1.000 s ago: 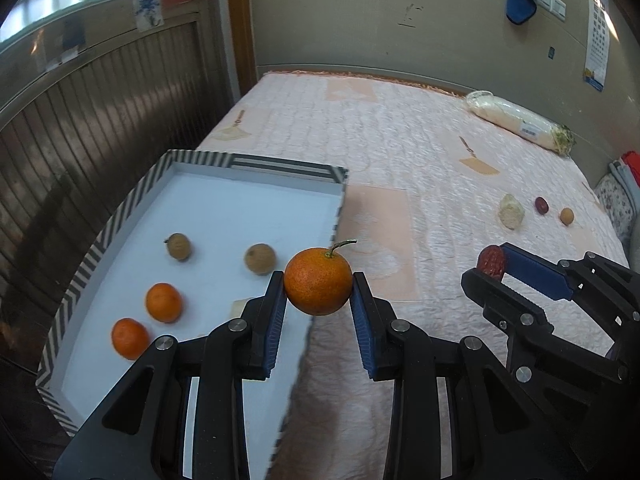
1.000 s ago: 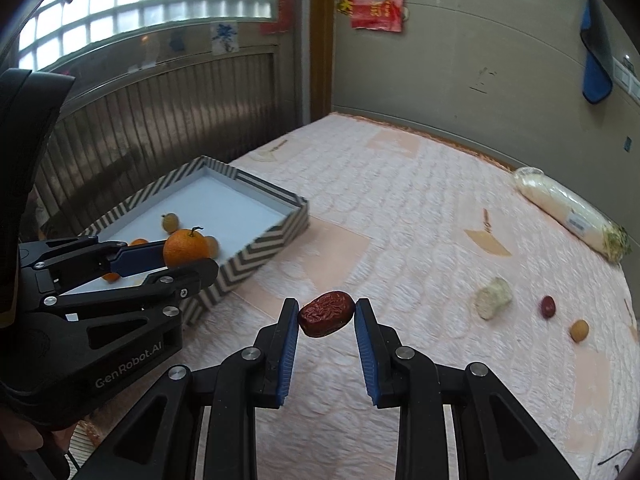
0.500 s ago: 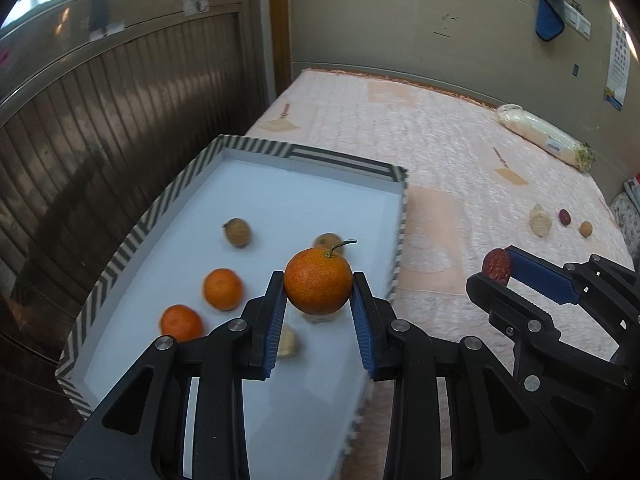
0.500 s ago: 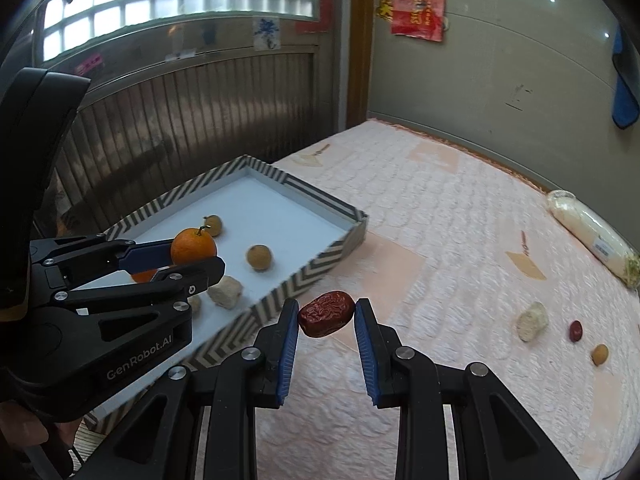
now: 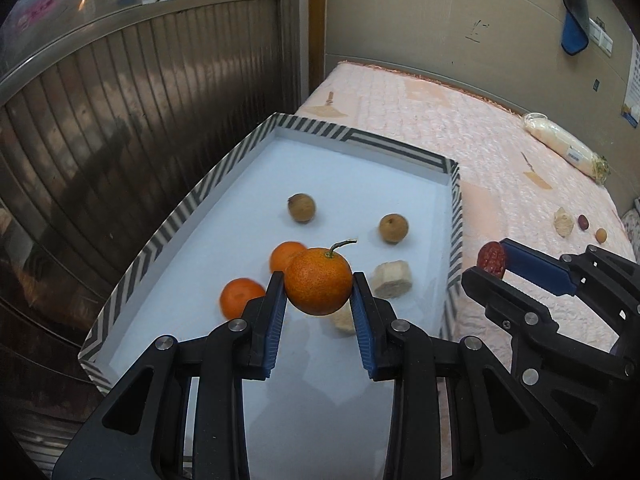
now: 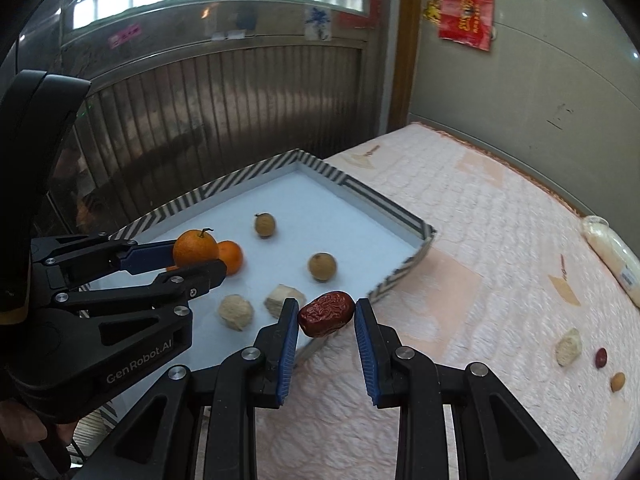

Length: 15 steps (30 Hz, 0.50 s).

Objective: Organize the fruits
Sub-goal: 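Carry the orange and red date over the white tray, then open both tools to drop the orange and red date into the tray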

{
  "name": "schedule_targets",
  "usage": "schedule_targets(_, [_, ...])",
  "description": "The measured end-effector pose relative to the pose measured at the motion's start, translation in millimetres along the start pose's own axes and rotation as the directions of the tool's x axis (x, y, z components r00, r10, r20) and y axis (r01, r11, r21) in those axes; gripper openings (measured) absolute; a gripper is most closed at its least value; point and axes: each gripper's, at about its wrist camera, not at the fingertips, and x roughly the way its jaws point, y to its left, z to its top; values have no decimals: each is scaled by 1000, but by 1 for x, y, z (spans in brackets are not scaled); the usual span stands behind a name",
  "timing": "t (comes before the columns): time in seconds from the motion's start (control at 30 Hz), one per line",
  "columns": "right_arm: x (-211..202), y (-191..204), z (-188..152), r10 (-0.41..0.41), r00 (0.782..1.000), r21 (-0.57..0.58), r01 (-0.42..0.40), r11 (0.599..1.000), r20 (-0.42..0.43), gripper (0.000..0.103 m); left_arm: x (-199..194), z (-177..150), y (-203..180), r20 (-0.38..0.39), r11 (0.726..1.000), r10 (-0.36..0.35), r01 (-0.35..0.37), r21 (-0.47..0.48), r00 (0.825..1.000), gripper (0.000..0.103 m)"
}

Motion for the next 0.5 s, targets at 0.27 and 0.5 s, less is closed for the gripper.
schedule_targets(0.27, [15, 16, 1, 39, 999, -31, -40, 999, -34, 28, 4, -18, 20, -44, 1000, 5, -6, -18, 999, 32])
schedule_targets(0.5, [33, 30, 0, 72, 994, -51, -76, 996, -78, 28, 15, -28, 28, -85, 999, 10, -12, -29, 996, 32])
